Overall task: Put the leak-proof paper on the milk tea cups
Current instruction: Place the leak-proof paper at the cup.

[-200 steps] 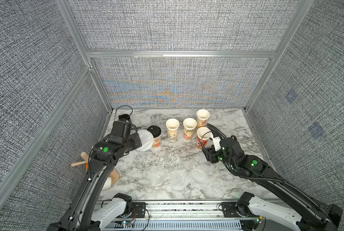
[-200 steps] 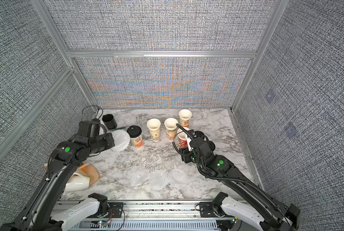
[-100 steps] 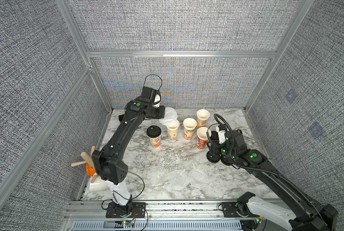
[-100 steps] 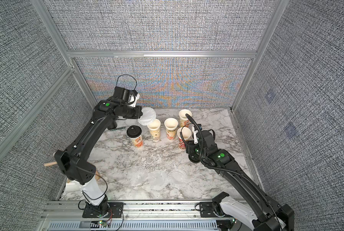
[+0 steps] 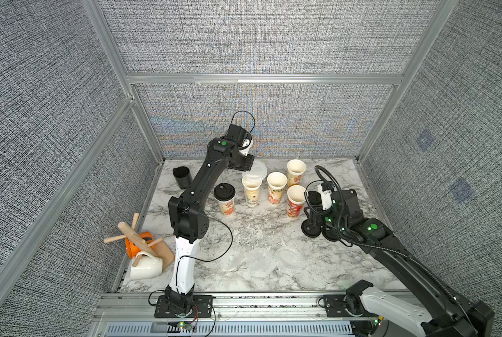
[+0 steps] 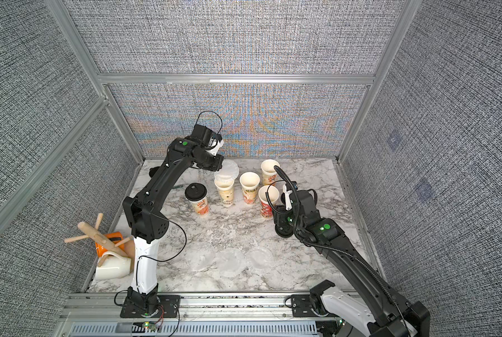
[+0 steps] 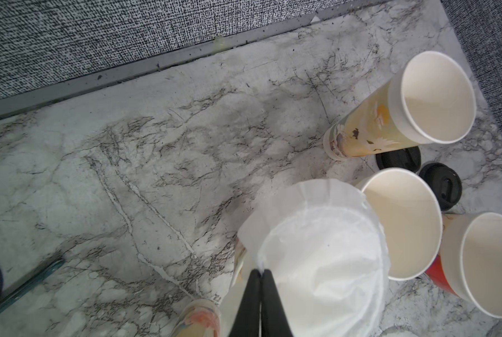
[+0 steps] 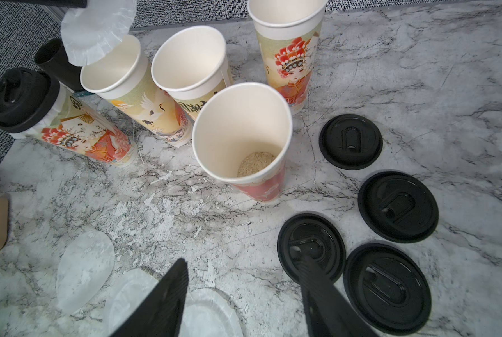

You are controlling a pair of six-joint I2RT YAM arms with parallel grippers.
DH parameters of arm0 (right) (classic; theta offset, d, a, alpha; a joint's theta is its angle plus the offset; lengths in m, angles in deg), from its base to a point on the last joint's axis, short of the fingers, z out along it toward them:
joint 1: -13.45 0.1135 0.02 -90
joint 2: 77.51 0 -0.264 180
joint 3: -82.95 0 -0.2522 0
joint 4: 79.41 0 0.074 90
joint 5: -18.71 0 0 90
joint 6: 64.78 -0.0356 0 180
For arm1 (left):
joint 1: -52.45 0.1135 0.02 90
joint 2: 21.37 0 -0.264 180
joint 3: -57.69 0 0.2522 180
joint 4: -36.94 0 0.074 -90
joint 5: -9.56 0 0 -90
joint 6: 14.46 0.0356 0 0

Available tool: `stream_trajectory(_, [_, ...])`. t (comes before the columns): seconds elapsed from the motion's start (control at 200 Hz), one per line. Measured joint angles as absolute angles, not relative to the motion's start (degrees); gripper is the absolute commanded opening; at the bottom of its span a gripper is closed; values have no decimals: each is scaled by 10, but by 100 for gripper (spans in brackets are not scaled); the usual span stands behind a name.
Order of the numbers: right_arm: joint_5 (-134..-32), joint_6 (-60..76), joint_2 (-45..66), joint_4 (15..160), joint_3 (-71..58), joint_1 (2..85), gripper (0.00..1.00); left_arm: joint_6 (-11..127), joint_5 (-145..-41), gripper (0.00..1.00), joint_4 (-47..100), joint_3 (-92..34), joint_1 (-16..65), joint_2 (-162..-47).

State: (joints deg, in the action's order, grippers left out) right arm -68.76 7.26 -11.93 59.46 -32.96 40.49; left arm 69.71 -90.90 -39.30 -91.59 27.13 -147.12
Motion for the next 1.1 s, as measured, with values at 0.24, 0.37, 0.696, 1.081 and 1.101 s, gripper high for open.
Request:
stream_trajectory(0.24, [-693,73,-116,593,-335,405,63,717,-880,0,-432,-918,270,-1476])
stream_trajectory(0.37, [-699,74,-115,592,-335,404,64,722,-879,0,-433,-915,268,-1481])
stream_trajectory(0.696, [-701,75,-113,592,-335,404,64,723,-879,0,-429,-911,265,-1486])
stream_trajectory(1.081, [-703,77,-107,592,-335,404,64,726,-865,11,-431,-908,264,-1486])
stream_trajectory(1.101, [-703,77,-107,592,-335,404,64,726,-865,14,-431,-908,264,-1486])
